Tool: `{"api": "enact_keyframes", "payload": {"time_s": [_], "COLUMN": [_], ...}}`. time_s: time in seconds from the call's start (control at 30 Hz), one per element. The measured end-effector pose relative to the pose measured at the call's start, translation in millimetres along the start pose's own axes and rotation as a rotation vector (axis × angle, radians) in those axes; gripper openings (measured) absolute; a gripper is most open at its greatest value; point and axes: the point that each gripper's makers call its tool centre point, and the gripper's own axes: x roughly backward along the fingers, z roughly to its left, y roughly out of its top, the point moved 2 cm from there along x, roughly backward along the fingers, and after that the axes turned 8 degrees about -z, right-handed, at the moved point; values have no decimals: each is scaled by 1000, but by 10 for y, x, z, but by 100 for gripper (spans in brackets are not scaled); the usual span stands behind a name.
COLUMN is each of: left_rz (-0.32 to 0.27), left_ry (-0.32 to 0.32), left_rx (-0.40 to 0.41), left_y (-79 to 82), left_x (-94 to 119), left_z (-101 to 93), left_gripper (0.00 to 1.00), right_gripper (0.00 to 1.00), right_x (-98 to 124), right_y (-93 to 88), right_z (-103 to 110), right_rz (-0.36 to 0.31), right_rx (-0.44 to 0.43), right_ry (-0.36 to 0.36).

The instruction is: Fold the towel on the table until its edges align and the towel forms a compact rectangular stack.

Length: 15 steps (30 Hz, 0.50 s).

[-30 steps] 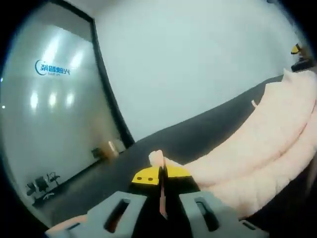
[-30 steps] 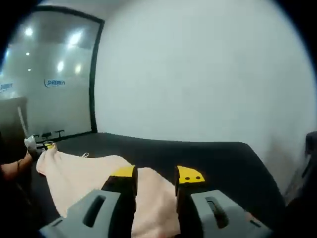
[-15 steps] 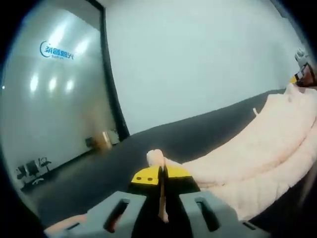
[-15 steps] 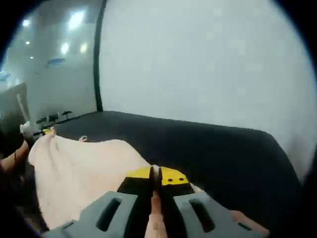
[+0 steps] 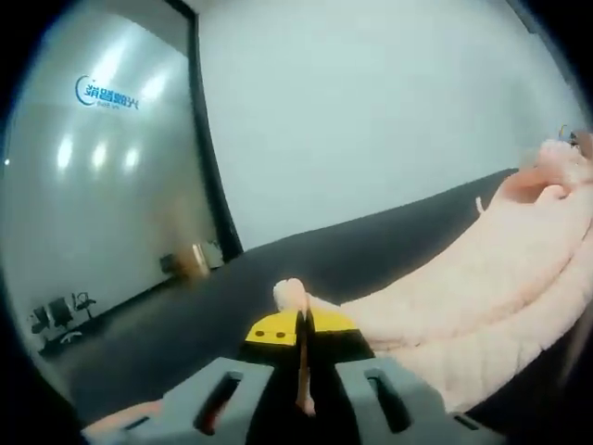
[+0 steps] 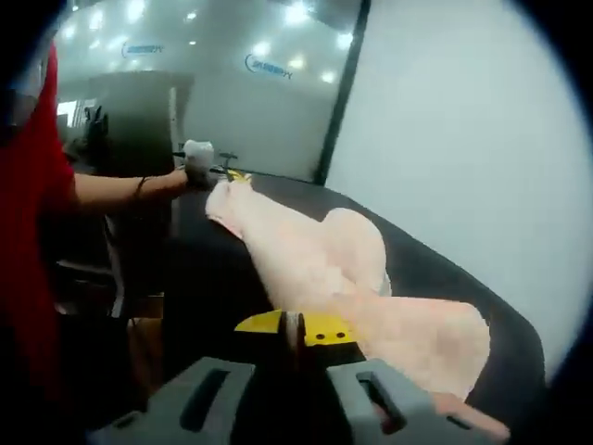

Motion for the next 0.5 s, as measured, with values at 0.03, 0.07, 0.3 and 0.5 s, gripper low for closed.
{"api": "enact_keyframes", "payload": {"time_s": [0.03,0.07,0.3,0.5], "left_rz": [1,1,-1,0], "left_ry": [3,3,-8,-7], "left_rx": [0,-1,5,2], "left_y": [-2,-3,-7,-18], "left_x": [-1,-3,-14,-27], "left_z": [10,11,-8,1], "left_gripper": [0,0,0,0], "right_gripper": [16,23,27,20], "right_x": [-14,-18,163,114], "right_y": [12,29,815,349], "right_z": [17,18,-613,-1721], "right_rz": [-2,-5,-243,-141], "right_rx": [-7,-13,-156,-434], "right_ry": [6,14,-75,-363]}}
